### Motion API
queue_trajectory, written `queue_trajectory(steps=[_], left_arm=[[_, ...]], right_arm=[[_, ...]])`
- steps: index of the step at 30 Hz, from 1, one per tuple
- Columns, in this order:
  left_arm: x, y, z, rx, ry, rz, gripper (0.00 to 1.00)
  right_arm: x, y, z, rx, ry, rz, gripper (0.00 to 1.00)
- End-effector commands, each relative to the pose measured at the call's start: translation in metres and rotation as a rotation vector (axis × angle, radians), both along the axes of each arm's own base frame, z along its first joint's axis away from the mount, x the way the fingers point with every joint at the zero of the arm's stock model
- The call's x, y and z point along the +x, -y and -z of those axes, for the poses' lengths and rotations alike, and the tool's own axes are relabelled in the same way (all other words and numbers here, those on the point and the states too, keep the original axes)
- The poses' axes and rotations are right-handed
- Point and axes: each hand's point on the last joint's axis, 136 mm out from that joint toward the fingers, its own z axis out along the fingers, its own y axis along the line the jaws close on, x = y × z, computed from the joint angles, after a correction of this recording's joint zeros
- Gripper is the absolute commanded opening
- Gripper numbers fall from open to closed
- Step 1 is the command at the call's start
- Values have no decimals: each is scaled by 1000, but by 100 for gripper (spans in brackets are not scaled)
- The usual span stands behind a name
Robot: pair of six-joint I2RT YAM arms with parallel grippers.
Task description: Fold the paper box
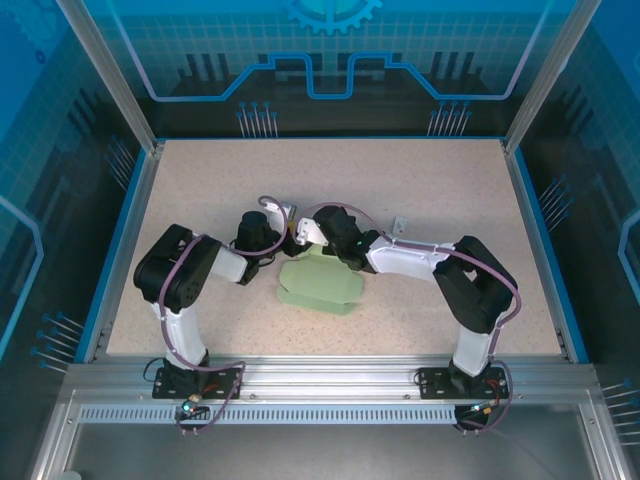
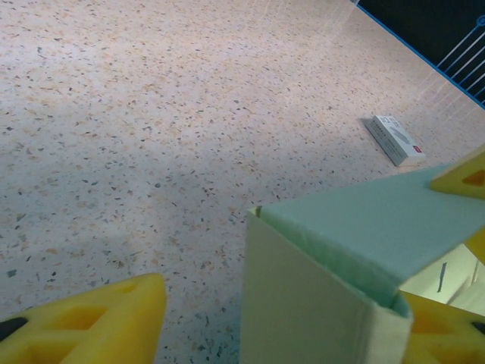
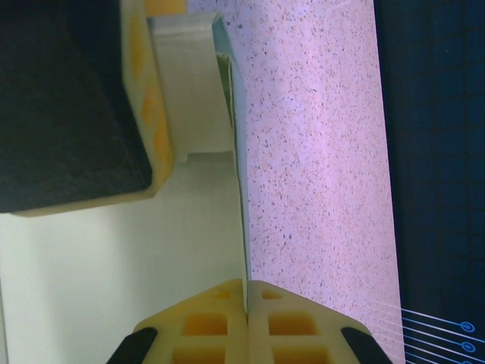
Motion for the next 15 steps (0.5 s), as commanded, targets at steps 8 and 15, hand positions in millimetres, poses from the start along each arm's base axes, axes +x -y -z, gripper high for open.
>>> queue_trajectory(steps=[8, 15], left_arm=[[-3, -8, 4, 61, -6, -27, 57], [-10, -6, 11, 100, -33, -20, 57]], right_arm=[[4, 3, -27, 59, 32, 30, 0], [9, 7, -36, 62, 50, 49, 0]])
